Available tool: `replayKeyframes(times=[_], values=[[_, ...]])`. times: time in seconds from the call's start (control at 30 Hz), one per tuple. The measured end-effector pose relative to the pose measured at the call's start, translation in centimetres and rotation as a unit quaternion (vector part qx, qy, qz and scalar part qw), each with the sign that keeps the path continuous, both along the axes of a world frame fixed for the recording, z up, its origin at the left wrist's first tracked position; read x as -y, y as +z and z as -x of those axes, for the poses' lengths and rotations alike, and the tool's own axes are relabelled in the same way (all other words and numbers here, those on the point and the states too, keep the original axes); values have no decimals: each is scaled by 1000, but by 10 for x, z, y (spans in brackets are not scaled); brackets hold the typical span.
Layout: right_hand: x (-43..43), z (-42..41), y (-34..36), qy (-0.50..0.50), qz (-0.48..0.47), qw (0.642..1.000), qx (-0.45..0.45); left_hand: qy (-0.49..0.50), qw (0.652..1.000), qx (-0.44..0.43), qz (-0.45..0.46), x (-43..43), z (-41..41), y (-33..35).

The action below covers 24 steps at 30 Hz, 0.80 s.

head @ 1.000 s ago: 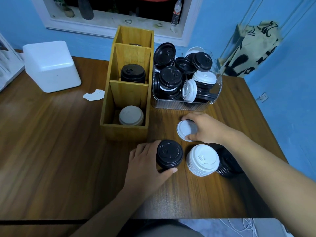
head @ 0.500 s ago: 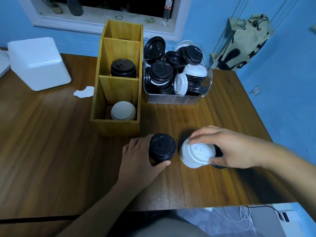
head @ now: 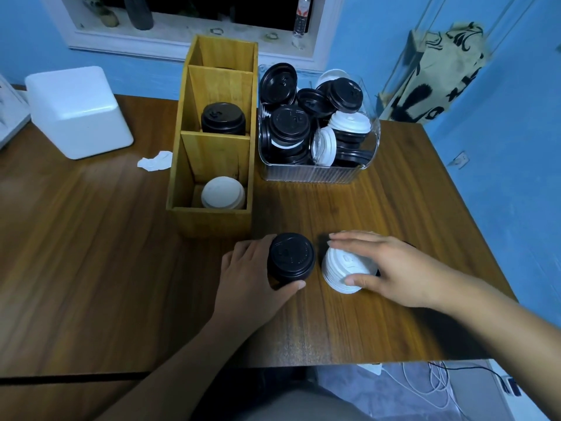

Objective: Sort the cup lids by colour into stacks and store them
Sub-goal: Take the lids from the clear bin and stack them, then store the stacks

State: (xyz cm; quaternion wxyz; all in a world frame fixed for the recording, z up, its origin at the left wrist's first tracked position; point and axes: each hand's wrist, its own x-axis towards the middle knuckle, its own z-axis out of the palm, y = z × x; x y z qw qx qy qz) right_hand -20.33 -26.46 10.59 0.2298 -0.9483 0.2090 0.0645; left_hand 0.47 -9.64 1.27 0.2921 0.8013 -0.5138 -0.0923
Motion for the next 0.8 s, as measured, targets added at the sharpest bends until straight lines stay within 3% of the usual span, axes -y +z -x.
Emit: replayKeyframes(times=[0.33,0.43,0.53,0.67,0.8], values=[[-6,-28,-7,-82,69,994,-9,10,1000,-18,-3,1,0,-2],[-3,-37,1,-75,52,996,-19,16,999,-27,0,1,1,0],[16,-53,21,-87,25,995,49,17,1000,-17,1,2,0,0],[56,-100,34,-117,105,979,133,19,1000,-16,-10,2,1,1],[95,-155,49,-40,194,977,71,12,1000,-21,-10,2,1,1]])
